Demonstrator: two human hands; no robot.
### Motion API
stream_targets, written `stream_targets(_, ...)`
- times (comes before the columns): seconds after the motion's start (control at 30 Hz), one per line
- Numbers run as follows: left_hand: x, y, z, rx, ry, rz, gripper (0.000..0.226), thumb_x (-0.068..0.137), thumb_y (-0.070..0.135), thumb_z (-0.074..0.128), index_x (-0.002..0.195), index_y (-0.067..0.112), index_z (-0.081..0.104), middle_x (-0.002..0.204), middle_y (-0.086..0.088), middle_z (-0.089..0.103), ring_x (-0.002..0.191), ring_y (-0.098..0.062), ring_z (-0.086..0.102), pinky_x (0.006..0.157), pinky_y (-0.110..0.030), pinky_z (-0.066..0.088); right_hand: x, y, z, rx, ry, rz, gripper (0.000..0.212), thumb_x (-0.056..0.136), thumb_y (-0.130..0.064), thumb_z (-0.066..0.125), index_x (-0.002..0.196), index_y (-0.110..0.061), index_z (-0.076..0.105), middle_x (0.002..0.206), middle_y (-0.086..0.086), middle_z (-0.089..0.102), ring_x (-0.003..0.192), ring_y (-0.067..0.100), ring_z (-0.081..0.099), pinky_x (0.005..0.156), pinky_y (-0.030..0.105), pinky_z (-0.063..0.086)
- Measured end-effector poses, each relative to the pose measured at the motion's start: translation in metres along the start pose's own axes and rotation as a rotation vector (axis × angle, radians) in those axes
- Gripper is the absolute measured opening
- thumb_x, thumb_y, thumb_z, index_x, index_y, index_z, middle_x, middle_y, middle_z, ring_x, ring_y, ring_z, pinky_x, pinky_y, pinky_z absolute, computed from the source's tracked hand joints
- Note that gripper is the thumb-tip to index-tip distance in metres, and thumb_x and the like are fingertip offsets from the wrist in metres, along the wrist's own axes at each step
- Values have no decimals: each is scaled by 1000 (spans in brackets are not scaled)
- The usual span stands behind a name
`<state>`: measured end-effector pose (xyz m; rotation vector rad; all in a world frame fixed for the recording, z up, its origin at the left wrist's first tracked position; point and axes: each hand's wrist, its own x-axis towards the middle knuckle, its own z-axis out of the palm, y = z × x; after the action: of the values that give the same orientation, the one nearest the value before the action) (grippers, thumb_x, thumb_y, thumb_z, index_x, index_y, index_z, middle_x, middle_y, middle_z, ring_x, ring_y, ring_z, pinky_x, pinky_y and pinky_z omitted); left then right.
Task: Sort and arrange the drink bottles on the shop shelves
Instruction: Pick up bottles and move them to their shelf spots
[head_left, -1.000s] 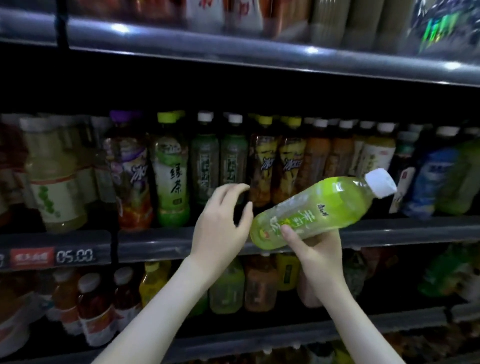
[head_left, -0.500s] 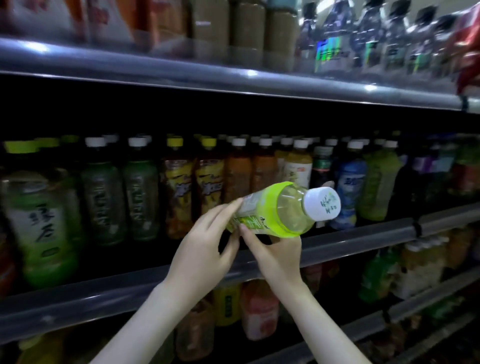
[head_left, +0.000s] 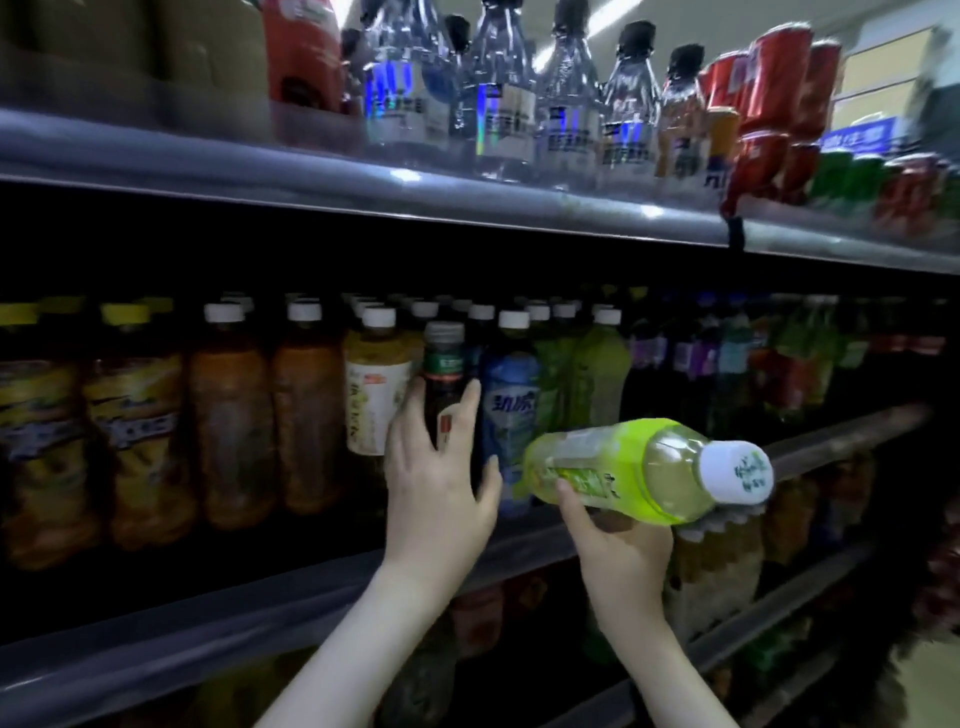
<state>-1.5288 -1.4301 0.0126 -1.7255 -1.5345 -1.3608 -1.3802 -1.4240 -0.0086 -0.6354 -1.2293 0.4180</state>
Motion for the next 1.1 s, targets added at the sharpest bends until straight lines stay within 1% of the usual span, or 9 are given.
stream_targets(0.2,17,24,48,200,-10,73,87,82,48,67,153,28,22,156,-19,8,143,-39,8,109,-65,13,44,39,-33,-70,102,41,32,79,-5,75,93,-31,63,92,-15,68,90,-7,64,81,10,48)
stream_targets(0.33,25,49,73,228,8,206,85,76,35,76,149,27,32,155,-18,18,143,-37,14,112,-61,1,60,50,-50,-131,202,-19,44,80,1,73,88,-39,56,90,-23,60,85,-14,61,77,2,43)
stream_targets(0.43,31,69,96,246,-21,318,86,74,27,77,148,27,35,152,-17,25,142,-35,19,112,-58,-2,79,61,-62,-204,236,-9,27,80,-2,73,91,-22,59,90,-10,63,86,-8,58,77,-3,37)
stream_targets(0.5,38,77,112,288,-81,348,85,73,30,78,148,26,37,152,-17,25,141,-35,21,113,-56,-2,97,71,-68,-235,195,103,37,81,-13,75,113,-7,56,106,5,65,100,12,60,84,7,40)
stream_targets(0.57,46,80,126,332,-134,338,86,69,37,80,145,24,42,151,-18,23,140,-36,22,113,-56,-3,116,79,-72,-254,98,249,51,83,-20,74,126,-13,46,104,-4,62,96,14,61,81,23,44)
stream_targets(0.73,58,85,155,369,-175,268,89,59,41,86,139,23,50,149,-21,20,136,-41,21,114,-55,18,149,93,-68,-388,-197,403,61,87,-27,68,140,-28,38,106,-7,56,100,19,58,79,33,47)
stream_targets(0.9,53,93,159,286,-260,131,89,62,32,86,140,25,45,155,-17,6,140,-46,25,85,-43,55,164,104,-65,-397,-369,443,67,87,-37,67,145,-33,33,127,-2,60,115,22,58,94,37,51)
stream_targets(1.03,56,98,149,233,-428,134,78,92,24,56,152,28,6,150,-8,-36,143,-41,-20,92,-36,53,163,108,-64,-426,-423,424,73,87,-37,67,149,-34,27,132,-2,58,119,23,57,98,42,49)
stream_targets(1.1,56,100,144,217,-418,117,75,94,21,52,151,28,4,150,-7,-39,142,-39,-25,87,-35,53,160,109,-62,-440,-455,386,75,88,-35,65,150,-33,22,135,-2,55,121,23,55,99,41,48)
